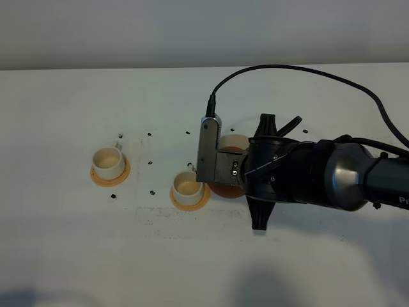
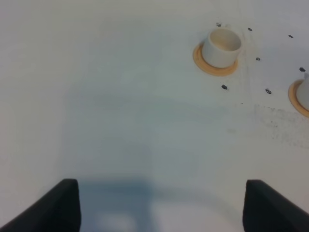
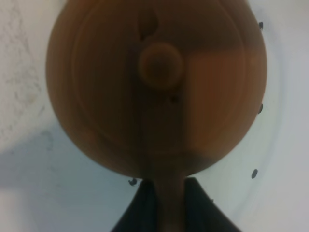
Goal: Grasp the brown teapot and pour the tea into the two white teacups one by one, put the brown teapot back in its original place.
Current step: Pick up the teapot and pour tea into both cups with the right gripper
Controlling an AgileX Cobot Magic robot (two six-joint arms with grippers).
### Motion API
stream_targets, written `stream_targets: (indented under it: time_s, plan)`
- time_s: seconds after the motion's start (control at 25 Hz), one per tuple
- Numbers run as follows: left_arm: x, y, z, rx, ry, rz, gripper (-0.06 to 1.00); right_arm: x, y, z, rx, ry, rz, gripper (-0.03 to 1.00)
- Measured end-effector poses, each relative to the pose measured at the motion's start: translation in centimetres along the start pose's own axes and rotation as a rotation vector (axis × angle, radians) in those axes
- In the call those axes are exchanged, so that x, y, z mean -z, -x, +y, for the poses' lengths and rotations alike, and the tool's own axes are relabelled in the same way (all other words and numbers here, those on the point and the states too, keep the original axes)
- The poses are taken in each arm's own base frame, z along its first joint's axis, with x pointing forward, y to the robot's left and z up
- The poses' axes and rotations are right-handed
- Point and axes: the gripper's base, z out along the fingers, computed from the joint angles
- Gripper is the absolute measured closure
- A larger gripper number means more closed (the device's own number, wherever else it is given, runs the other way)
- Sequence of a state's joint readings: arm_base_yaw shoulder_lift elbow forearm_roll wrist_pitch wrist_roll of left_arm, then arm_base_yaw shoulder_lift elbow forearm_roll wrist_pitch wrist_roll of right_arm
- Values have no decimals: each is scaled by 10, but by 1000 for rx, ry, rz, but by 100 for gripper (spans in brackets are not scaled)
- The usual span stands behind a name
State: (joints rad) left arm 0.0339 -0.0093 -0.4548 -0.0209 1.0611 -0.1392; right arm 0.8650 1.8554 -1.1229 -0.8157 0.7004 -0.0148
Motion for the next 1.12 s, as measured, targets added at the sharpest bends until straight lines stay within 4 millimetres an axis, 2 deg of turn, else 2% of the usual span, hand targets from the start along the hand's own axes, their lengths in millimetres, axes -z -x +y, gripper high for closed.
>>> stream_targets:
  time_s: [1.12]
  plan:
    - [0, 0, 0, 0, 0, 0, 27, 0, 2, -7, 195, -84, -19, 87]
